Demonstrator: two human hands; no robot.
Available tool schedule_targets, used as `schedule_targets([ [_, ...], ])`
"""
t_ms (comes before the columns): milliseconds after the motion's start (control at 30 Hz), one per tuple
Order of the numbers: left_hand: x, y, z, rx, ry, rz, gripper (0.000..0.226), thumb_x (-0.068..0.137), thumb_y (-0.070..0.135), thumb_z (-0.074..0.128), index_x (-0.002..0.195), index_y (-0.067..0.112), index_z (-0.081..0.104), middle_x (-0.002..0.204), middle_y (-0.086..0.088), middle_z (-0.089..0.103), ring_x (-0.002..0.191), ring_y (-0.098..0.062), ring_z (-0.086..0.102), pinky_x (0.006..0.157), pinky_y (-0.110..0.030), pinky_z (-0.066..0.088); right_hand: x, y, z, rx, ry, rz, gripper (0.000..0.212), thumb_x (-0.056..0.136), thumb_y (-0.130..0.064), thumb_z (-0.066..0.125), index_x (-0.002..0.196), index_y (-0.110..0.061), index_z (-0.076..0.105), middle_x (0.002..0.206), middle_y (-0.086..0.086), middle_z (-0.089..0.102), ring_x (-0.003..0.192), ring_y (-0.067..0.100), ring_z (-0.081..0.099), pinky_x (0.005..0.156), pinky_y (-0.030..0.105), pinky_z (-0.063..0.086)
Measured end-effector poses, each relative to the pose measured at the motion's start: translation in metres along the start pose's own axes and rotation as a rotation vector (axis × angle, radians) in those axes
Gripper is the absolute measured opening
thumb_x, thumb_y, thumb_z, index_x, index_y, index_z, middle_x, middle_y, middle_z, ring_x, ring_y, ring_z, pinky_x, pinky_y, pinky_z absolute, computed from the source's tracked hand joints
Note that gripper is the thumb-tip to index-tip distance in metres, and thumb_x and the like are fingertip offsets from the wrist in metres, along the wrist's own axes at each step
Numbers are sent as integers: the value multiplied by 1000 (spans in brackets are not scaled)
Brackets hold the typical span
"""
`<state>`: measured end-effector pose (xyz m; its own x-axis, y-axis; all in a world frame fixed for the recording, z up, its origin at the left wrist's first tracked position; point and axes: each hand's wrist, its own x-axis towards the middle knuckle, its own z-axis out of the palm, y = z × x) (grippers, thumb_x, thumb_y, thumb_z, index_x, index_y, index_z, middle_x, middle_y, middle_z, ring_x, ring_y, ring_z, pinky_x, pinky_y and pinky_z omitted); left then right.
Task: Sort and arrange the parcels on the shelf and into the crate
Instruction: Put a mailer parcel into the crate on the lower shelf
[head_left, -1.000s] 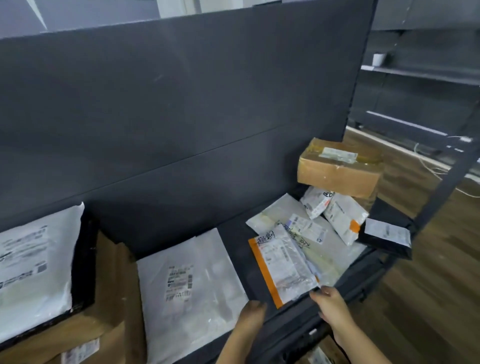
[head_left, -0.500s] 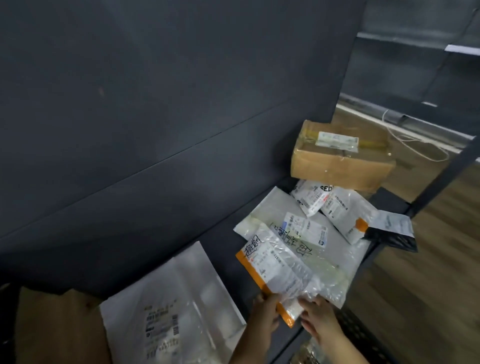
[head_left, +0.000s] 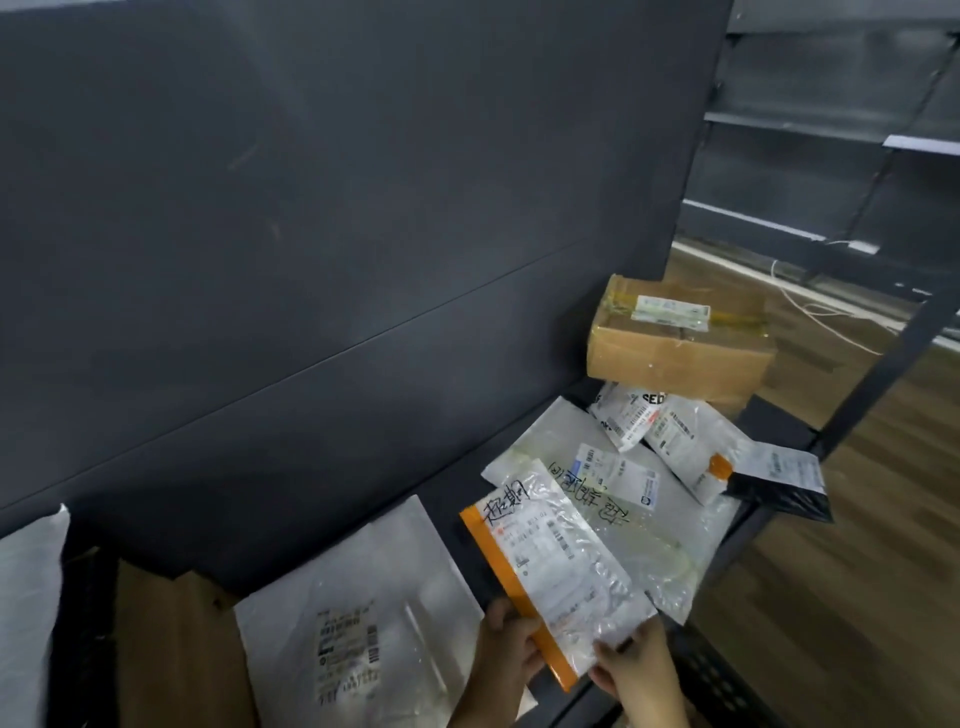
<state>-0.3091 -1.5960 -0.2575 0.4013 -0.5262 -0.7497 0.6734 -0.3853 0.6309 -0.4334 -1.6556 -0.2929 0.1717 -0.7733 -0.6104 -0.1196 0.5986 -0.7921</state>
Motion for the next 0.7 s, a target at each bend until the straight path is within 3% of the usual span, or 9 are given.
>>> schedule_targets([
  [100,-26,5,5,27,-45,109,28,88,-12,48,109,5,53,109,-17,65,96,-35,67,64,-35,58,-20,-13,-14,119,-57,-1,60,81,14,62,129,-18,47,125,5,47,103,28,51,79,40,47],
  [233,-64,22,8,232,-56,299,31,87,-7,55,115,7,54,111,-17,67,100,-33,67,84,-40,58,-46,-44,-46,143,-245,-37,30,86,-1,64,113,-12,59,107,5,67,93,21,62,82,38,48],
  [333,-102,33,13,408,-70,456,33,85,-4,60,109,19,59,110,-7,67,91,-16,67,68,-19,56,-69,-71,-68,66,-345,-177,19,88,-5,62,106,-12,63,98,5,72,88,21,69,66,31,56],
  [400,-127,30,20,479,-136,504,37,86,-7,54,104,25,59,108,-2,66,88,-9,66,64,-13,53,-85,-86,-80,17,-383,-280,17,91,-7,59,104,-16,64,99,0,73,88,17,70,66,31,56],
  [500,-160,14,34,563,-193,584,38,92,-5,46,112,25,59,104,3,67,88,-7,67,72,-19,56,-105,-101,-105,3,-424,-381,21,93,-10,56,107,-23,64,106,-3,72,97,18,68,84,42,55],
  [700,-196,-56,73,677,-243,643,38,94,5,43,103,39,57,103,15,68,96,-7,67,87,-35,56,-114,-93,-171,16,-322,-350,24,92,-2,52,107,-14,66,101,4,72,94,25,67,84,46,53],
])
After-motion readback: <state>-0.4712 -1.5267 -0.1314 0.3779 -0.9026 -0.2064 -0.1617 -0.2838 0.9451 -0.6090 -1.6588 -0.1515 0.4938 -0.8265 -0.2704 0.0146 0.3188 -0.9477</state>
